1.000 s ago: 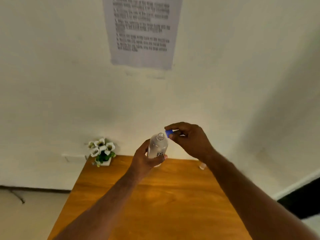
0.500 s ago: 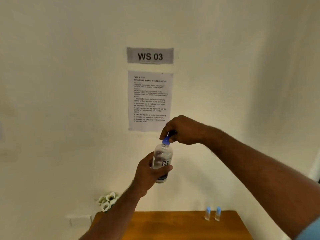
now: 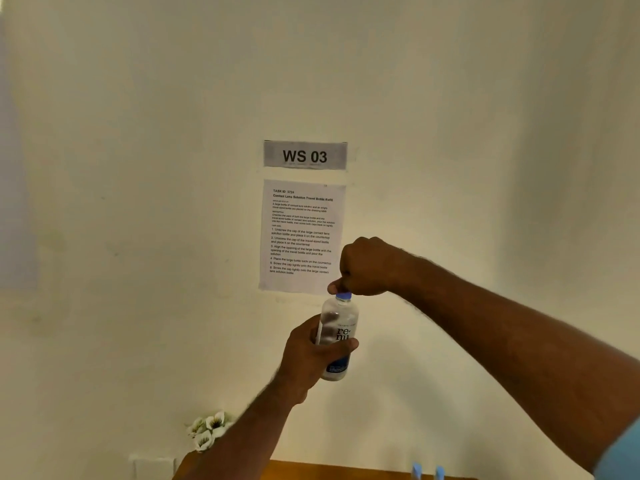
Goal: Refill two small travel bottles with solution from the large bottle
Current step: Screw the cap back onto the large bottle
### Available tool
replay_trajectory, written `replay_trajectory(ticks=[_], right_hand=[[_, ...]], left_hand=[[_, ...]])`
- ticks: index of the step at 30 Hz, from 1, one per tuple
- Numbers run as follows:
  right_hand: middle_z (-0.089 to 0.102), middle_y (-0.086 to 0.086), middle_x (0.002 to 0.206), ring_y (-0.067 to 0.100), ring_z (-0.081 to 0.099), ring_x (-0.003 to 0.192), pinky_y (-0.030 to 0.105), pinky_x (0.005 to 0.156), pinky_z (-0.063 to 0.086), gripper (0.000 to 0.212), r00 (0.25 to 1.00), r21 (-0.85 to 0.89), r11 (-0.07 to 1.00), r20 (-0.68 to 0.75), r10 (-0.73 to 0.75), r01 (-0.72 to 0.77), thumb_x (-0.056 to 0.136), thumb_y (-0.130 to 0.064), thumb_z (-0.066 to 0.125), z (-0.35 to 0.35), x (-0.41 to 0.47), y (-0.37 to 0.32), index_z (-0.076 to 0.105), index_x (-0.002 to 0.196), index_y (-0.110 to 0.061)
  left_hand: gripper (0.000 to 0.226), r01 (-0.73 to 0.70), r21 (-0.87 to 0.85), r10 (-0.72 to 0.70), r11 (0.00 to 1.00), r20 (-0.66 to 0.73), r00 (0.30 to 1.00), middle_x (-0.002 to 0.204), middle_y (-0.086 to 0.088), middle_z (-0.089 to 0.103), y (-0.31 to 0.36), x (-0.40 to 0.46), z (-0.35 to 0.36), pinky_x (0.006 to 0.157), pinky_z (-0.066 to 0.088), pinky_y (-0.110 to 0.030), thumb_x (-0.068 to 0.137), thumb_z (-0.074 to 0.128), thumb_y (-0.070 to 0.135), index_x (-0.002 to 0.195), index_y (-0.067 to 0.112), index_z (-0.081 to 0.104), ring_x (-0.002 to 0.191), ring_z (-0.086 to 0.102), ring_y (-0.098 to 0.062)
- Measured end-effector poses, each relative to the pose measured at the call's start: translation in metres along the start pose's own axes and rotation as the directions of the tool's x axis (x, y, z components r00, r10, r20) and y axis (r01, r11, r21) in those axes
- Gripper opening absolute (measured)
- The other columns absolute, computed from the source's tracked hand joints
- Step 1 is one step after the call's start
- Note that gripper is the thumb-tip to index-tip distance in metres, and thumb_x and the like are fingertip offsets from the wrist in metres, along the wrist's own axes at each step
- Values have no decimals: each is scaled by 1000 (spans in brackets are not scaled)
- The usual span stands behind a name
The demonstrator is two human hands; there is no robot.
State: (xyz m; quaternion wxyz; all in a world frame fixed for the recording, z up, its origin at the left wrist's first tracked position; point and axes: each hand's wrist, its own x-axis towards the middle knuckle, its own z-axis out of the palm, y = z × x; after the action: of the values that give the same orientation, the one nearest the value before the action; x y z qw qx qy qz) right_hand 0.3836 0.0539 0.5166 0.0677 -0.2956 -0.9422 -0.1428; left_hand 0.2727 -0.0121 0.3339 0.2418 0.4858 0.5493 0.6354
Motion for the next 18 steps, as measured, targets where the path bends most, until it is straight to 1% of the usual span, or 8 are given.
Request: replay_trajectory(ticks=[2, 3, 4, 6, 8, 11, 14, 18], right_hand=[[55, -13, 70, 8, 54, 66, 20, 59, 41, 29, 999, 133, 991, 22, -24, 21, 90, -50, 65, -9, -4, 9, 62, 76, -25], [65, -14, 77, 7, 61, 70, 19, 65, 48, 19, 999, 250, 968, 19, -41, 35, 89, -43, 69, -15, -5, 15, 72, 90, -24], [72, -13, 89, 3, 66, 73, 17, 71, 52, 18, 997, 332, 941, 10, -74, 66, 88, -33, 73, -19, -6, 21, 74, 103, -24], [74, -12, 103, -10, 64, 73, 8, 73, 49, 28, 989, 364, 922, 3, -147, 136, 85, -18, 76, -21, -6, 29, 75, 112, -25], [74, -12, 104, -8, 61, 77, 9, 73, 44, 29, 985, 297, 941, 8, -170, 160, 82, -14, 78, -15, -2, 30, 76, 109, -25], [76, -6, 99, 5, 67, 85, 21, 81, 52, 25, 992, 293, 948, -12, -128, 126, 79, -12, 80, -6, 2, 27, 78, 102, -21], [76, -3, 93, 11, 70, 82, 23, 77, 54, 20, 995, 234, 967, -31, -92, 96, 79, -15, 81, 1, 5, 23, 78, 98, -18], [68, -5, 76, 11, 65, 73, 23, 70, 52, 16, 998, 187, 982, -66, -20, 32, 78, -18, 82, 6, 4, 14, 76, 92, -14]], left_hand=[[40, 21, -31, -21, 999, 0, 1000, 94, 16, 76, 2, 0, 3, 61, 54, -10, 76, 87, 24, 108, 34, 66, 85, 72, 3], [39, 26, -41, -26, 999, 0, 1000, 95, 15, 76, 4, 1, 5, 62, 54, -11, 76, 87, 24, 107, 34, 66, 86, 73, 2], [39, 29, -42, -29, 999, -3, 1000, 97, 13, 77, 4, 3, 6, 64, 56, -14, 76, 87, 25, 108, 34, 66, 89, 73, -2], [42, 36, -45, -37, 998, -9, 999, 103, 8, 77, 6, 6, 9, 73, 57, -19, 76, 87, 27, 112, 33, 66, 97, 73, -11], [45, 38, -51, -39, 998, -17, 999, 106, 6, 76, 7, 9, 12, 76, 57, -23, 75, 87, 27, 115, 30, 66, 101, 72, -14], [46, 42, -48, -43, 998, -24, 999, 104, 6, 77, 3, 11, 17, 80, 60, -28, 72, 89, 28, 113, 30, 67, 100, 72, -15], [45, 61, -72, -64, 996, -35, 997, 101, 5, 78, -2, 12, 21, 84, 61, -35, 70, 90, 27, 110, 29, 69, 100, 74, -18], [44, 60, -56, -63, 997, -50, 997, 101, 7, 78, -3, 12, 23, 76, 60, -27, 71, 90, 28, 109, 31, 69, 97, 73, -16]])
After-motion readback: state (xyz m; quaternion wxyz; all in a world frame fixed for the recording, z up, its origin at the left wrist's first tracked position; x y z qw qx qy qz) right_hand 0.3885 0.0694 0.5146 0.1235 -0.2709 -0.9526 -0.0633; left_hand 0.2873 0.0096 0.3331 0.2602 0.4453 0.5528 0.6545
